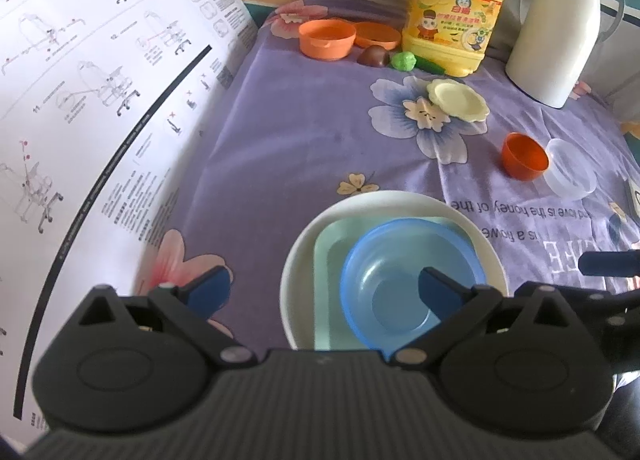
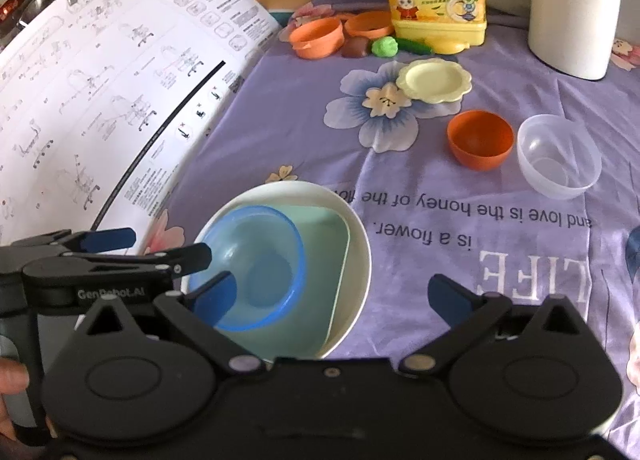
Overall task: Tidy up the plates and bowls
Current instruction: 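Raise both open grippers away from the stacked blue bowl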
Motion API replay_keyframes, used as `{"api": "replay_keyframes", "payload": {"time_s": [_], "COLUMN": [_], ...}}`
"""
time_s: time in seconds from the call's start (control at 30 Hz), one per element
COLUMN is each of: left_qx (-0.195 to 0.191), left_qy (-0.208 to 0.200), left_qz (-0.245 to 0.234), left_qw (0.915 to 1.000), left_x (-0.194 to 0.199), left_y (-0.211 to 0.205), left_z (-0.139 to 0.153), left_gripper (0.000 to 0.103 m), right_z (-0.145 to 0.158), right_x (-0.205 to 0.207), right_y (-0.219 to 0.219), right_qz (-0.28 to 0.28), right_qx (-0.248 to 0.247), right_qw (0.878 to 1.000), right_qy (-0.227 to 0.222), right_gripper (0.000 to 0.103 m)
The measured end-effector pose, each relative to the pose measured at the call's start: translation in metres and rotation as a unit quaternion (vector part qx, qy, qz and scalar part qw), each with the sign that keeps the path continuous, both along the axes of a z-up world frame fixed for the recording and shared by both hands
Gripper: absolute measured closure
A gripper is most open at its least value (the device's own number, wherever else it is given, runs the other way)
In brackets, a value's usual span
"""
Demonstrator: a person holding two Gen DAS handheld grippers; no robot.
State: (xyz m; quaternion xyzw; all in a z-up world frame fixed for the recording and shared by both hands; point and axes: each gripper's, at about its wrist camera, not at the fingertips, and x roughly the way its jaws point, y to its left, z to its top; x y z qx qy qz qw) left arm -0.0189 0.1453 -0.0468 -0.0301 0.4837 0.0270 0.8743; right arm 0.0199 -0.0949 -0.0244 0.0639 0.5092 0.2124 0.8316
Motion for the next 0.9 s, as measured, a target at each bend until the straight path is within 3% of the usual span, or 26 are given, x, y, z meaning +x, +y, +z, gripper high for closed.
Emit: {"api": "replay_keyframes", "payload": {"time_s": [0.6, 0.9], "left_qx": [0.005, -0.01], "left_qy": [-0.013, -0.029], "left_qz": [-0.027, -0.056], "left_qw": [0.9995, 0.998], "left_x": [0.012, 0.043], "left_y": [-0.044, -0.086], "left_z": [0.013, 0.018], "left_gripper": [0.0, 0.0], "right_z": [0.003, -0.001], "right_x": [-0.007, 0.005], "right_y": [-0.044, -0.104], "right_qz": [-0.04, -0.116], "right_qx": [0.023, 0.03], "right_qw": [0.999, 0.993], "right_qy": [-0.013, -0.017], "right_gripper": [0.0, 0.0]}}
